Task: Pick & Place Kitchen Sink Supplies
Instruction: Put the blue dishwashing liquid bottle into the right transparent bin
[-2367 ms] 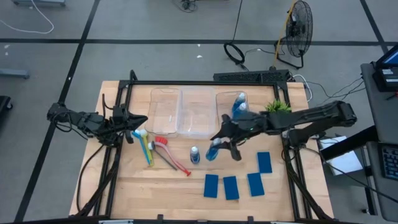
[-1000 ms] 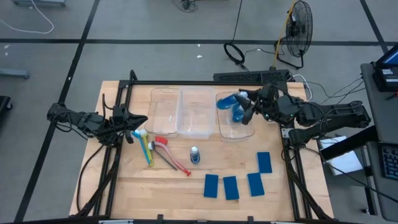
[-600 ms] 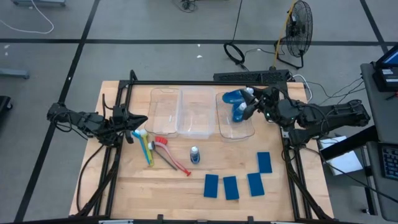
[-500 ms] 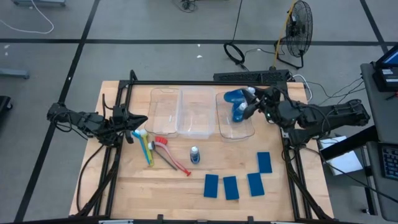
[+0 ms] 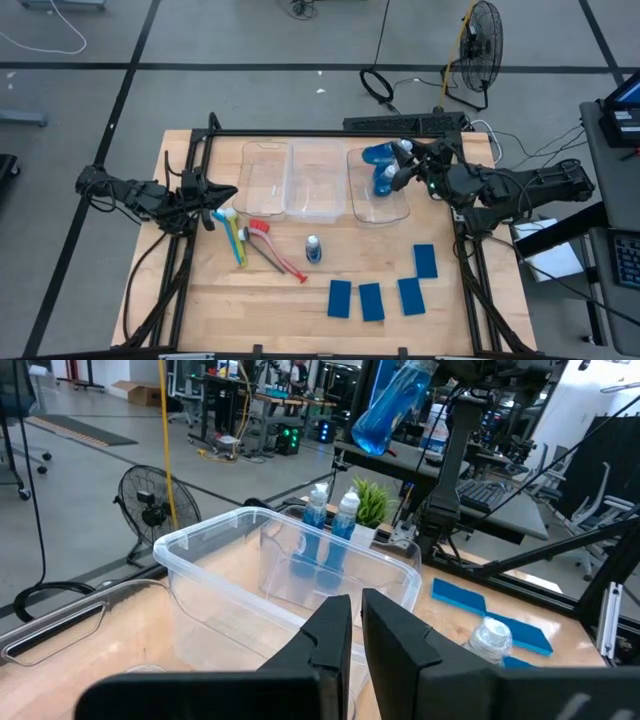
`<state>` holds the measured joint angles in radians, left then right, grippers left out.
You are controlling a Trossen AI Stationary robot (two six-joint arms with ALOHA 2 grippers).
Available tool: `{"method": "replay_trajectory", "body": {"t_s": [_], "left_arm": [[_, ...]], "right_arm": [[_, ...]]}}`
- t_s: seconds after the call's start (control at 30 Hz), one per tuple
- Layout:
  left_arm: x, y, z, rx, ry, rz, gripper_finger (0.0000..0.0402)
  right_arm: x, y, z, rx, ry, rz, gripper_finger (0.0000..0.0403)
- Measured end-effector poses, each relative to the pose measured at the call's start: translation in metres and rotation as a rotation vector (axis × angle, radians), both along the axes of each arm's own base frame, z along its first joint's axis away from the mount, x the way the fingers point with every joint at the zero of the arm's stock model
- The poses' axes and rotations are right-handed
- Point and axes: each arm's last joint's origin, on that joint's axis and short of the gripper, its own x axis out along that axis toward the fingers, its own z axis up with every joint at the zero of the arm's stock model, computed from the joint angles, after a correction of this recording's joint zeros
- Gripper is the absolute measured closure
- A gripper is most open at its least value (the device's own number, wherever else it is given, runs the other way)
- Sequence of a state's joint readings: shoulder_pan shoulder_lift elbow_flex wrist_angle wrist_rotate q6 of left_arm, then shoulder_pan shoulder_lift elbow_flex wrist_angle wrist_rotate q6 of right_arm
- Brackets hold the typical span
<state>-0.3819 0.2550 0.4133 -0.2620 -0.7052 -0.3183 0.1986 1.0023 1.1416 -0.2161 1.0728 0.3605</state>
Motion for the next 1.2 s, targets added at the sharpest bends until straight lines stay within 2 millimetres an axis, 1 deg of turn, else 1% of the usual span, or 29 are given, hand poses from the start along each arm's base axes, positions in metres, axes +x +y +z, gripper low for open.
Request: {"method": "replay_trajectory", "body": {"t_s": [0.1, 0.4, 0.7, 0.93, 1.2], "left_arm": [[0.000, 0.000, 0.000, 0.000, 0.000, 0.000, 0.0369], [0.000, 0.000, 0.000, 0.000, 0.001, 0.001, 0.0369], [0.000, 0.000, 0.000, 0.000, 0.001, 0.000, 0.0369], [0.000, 0.000, 0.000, -0.001, 0.000, 0.001, 0.0369], [0.000, 0.000, 0.000, 0.000, 0.000, 0.000, 0.0369]], "right_arm": [[0.000, 0.000, -0.006, 0.027, 0.025, 0.015, 0.0277], [-0.004, 0.001, -0.036, 0.235, 0.120, 0.039, 0.0277], [-0.001, 0.004, -0.055, 0.357, 0.228, 0.054, 0.0277], [-0.001, 0.004, -0.066, 0.417, 0.278, 0.017, 0.0277], [0.002, 0.002, -0.068, 0.421, 0.283, -0.002, 0.0277]]}}
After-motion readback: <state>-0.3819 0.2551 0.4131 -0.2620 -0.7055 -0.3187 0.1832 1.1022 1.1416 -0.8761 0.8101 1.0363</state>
